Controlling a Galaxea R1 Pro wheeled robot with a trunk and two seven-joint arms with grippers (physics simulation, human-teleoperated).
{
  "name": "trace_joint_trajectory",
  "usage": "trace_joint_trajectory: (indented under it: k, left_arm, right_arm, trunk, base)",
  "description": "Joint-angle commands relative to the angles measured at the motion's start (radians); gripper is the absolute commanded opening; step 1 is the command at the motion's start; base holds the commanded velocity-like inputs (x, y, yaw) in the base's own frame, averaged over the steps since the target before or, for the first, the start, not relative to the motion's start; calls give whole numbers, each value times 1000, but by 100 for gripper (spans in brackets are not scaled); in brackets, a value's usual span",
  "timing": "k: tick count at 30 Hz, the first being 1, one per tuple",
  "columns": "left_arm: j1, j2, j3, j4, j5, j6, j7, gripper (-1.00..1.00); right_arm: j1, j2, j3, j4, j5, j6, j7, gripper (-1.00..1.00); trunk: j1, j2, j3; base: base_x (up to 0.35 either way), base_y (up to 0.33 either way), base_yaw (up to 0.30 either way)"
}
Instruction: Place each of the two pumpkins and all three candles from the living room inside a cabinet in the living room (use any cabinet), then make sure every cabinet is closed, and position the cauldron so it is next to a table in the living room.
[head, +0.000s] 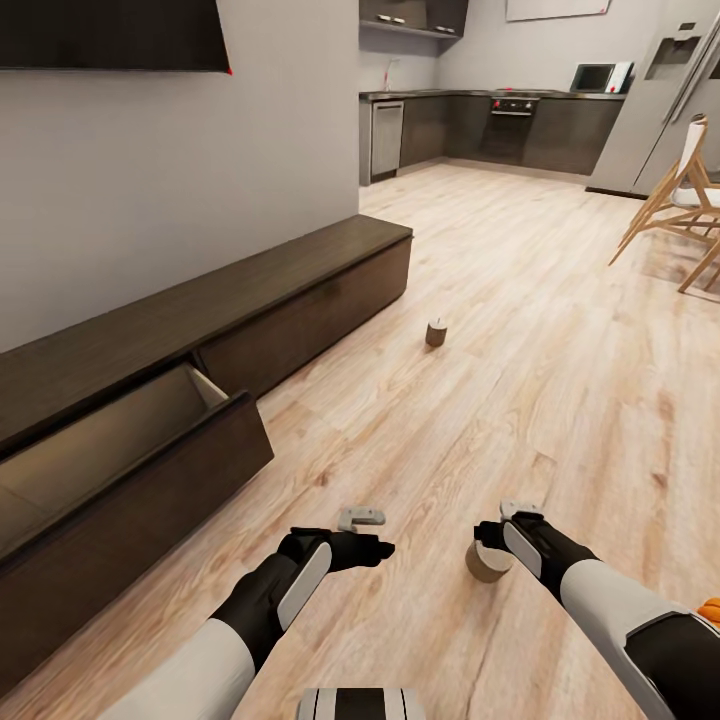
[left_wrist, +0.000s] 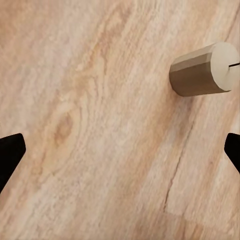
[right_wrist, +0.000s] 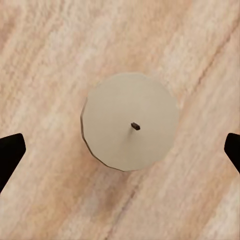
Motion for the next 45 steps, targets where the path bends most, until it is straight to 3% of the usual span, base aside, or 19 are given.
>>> trace_joint_trajectory:
  k: [1, 8, 24, 36, 45]
  left_arm:
    - [0, 0, -1, -1, 4, 4, 2, 100]
    - [0, 0, -1, -1, 4, 4, 2, 100]
    - [0, 0, -1, -1, 4, 4, 1, 100]
    - [0, 0, 0, -1, 4, 4, 1, 100]
    - [0, 0, 0, 0, 4, 4, 1, 100]
  right_arm:
    - [0, -1, 8, -3, -11, 5, -7, 100]
    - [0, -1, 8, -3, -11, 5, -7, 100]
    - [0, -2, 7, -3, -12, 4, -7, 100]
    - [0, -1, 7, -3, -12, 4, -7, 100]
    - [0, -1, 7, -3, -12, 4, -7, 100]
  trunk:
    - [0, 0, -1]
    - [0, 0, -1]
    - [7, -4, -63]
    - [7, -4, -63]
    - [7, -4, -63]
  base:
    - [11, -3, 0]
    - [3, -1, 0]
    - [0, 0, 0]
    - [5, 0, 0]
    - [254, 0, 0]
